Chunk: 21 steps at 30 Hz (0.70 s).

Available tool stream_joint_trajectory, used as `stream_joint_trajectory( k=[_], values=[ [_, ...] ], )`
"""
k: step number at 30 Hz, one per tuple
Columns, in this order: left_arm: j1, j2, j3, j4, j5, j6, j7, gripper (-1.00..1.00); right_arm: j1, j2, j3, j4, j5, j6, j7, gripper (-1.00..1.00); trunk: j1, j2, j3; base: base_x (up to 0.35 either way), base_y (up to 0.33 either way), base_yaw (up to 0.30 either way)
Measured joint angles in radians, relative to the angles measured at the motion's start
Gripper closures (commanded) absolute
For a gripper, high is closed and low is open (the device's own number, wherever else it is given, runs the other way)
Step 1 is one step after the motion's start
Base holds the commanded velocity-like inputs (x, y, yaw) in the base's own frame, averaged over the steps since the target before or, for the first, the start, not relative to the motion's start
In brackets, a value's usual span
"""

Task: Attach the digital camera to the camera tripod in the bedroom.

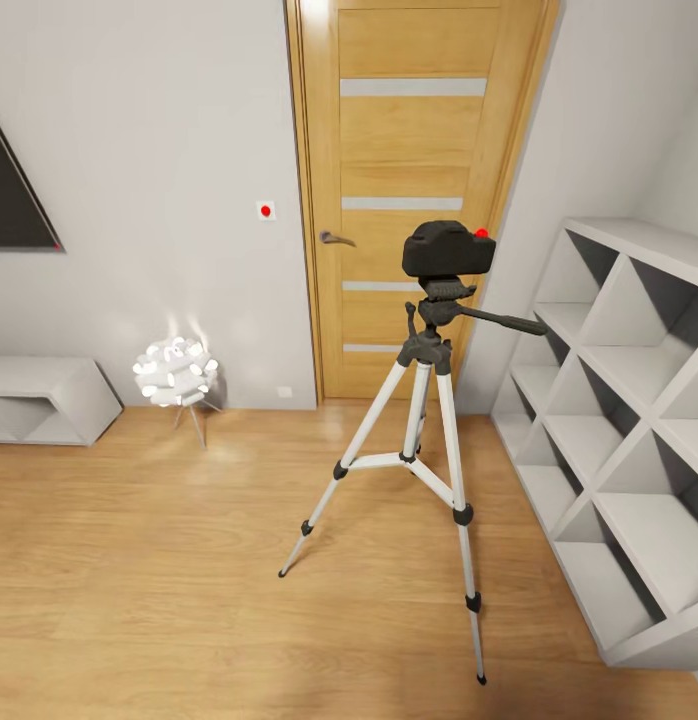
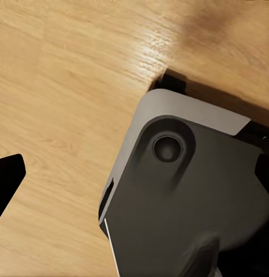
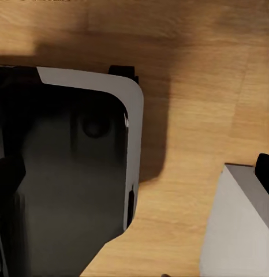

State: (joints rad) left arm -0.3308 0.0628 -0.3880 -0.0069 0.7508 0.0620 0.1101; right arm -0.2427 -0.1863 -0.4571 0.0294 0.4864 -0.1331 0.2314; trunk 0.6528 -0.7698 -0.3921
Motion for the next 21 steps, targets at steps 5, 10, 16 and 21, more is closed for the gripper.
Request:
stream_joint_trajectory(
  k=[5, 10, 16, 21],
  values=[
    [0.0, 0.0, 0.0, 0.0, 0.0, 0.001, 0.0, -1.0, 0.0, 0.002, -0.001, 0.001, -0.001, 0.0, -0.008, -1.0, 0.0, 0.0, 0.006, 0.0, 0.0, 0.0],
    [0.0, 0.0, 0.0, 0.0, 0.0, 0.0, 0.0, -1.0, 0.006, 0.033, 0.0, 0.001, -0.002, 0.005, -0.014, -1.0, 0.0, 0.0, 0.014, 0.0, 0.0, -0.061],
    [0.0, 0.0, 0.0, 0.0, 0.0, 0.001, 0.0, -1.0, 0.021, 0.04, 0.0, 0.001, -0.001, 0.003, -0.015, -1.0, 0.0, 0.0, 0.023, 0.0, 0.0, -0.028],
    [0.0, 0.0, 0.0, 0.0, 0.0, 0.0, 0.0, -1.0, 0.027, 0.042, -0.001, 0.001, 0.0, 0.004, -0.015, -1.0, 0.0, 0.0, 0.031, 0.0, 0.0, -0.004]
  ],
)
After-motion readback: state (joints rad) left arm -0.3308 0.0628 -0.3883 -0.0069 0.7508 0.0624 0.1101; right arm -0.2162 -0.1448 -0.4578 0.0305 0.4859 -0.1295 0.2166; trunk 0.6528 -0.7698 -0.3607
